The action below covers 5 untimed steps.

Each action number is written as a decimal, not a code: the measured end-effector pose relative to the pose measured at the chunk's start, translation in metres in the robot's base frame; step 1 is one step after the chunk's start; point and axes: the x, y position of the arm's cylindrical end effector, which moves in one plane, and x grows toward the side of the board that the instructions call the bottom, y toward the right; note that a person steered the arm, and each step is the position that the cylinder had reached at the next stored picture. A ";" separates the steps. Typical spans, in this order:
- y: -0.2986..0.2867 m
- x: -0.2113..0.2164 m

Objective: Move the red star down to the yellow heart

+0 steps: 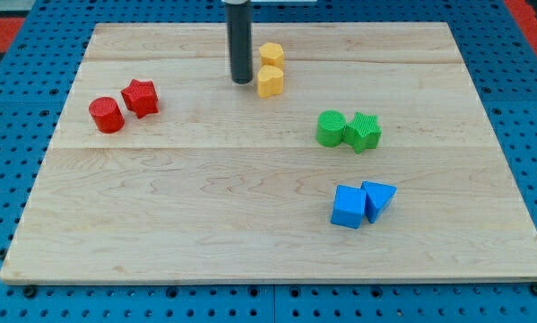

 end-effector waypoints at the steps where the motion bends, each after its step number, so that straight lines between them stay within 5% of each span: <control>1: 0.032 0.049; 2: 0.051 0.066; 3: -0.013 0.071; 5: -0.047 0.125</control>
